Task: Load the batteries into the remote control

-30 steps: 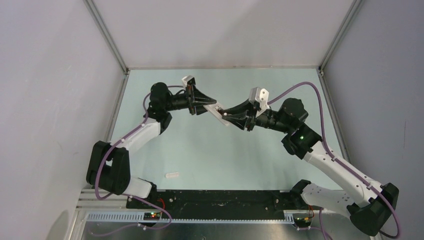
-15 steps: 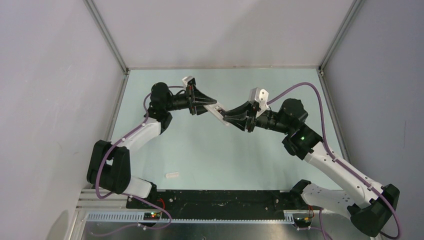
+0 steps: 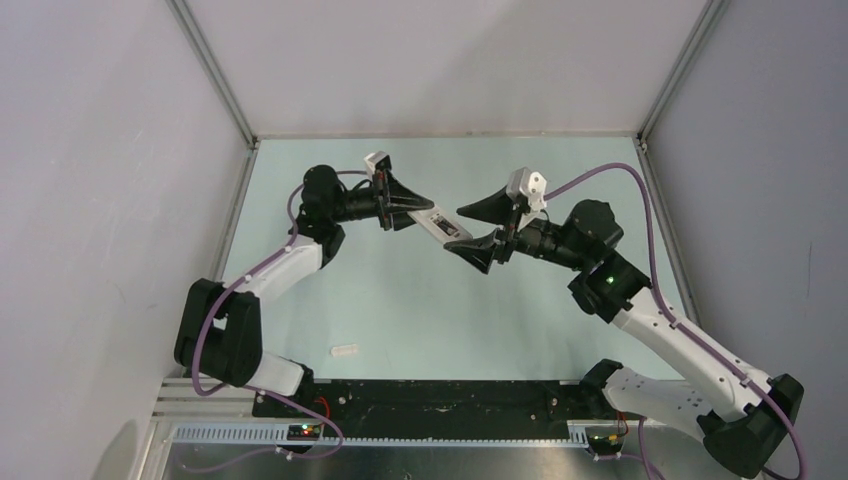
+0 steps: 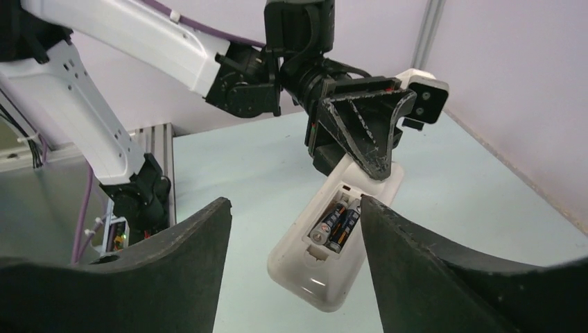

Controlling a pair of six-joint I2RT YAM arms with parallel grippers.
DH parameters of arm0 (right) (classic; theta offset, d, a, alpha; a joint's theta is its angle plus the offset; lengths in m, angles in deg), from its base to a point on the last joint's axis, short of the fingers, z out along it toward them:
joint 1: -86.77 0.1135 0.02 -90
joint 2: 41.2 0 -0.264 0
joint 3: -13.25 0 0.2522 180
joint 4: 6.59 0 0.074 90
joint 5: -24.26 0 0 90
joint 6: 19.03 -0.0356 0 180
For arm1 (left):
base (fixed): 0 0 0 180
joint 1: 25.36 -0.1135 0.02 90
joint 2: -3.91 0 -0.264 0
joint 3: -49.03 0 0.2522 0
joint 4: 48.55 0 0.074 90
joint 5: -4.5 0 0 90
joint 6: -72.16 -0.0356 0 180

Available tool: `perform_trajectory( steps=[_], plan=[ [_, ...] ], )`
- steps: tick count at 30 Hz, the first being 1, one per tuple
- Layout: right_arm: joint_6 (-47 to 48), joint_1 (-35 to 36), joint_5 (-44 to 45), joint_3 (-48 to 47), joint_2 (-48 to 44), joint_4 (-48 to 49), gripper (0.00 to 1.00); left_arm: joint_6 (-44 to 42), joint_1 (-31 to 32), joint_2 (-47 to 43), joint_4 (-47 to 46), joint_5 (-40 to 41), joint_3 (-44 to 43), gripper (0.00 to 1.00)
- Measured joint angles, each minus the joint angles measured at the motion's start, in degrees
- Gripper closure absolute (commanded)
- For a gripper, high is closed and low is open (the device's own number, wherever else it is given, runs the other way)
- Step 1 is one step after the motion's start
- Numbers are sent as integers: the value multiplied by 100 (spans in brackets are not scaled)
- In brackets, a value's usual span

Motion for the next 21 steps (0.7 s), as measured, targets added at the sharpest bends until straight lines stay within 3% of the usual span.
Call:
perform_trajectory(
  steps=[3,12,16,21],
  plan=[
    [-254,9,188,0,-142,-15,35,-105,0,72,-2,-4,0,100],
    [-1012,44,859,-205,-284,-898,87,-555,2,389,2,-87,0,100],
    [-1097,184,1191,-273,-251,-1545,95,-811,44,448,2,-208,-4,100],
    [-1086,315,1493,-295,-116,-2194,98,-1150,140,522,4,-332,-35,100]
  ],
)
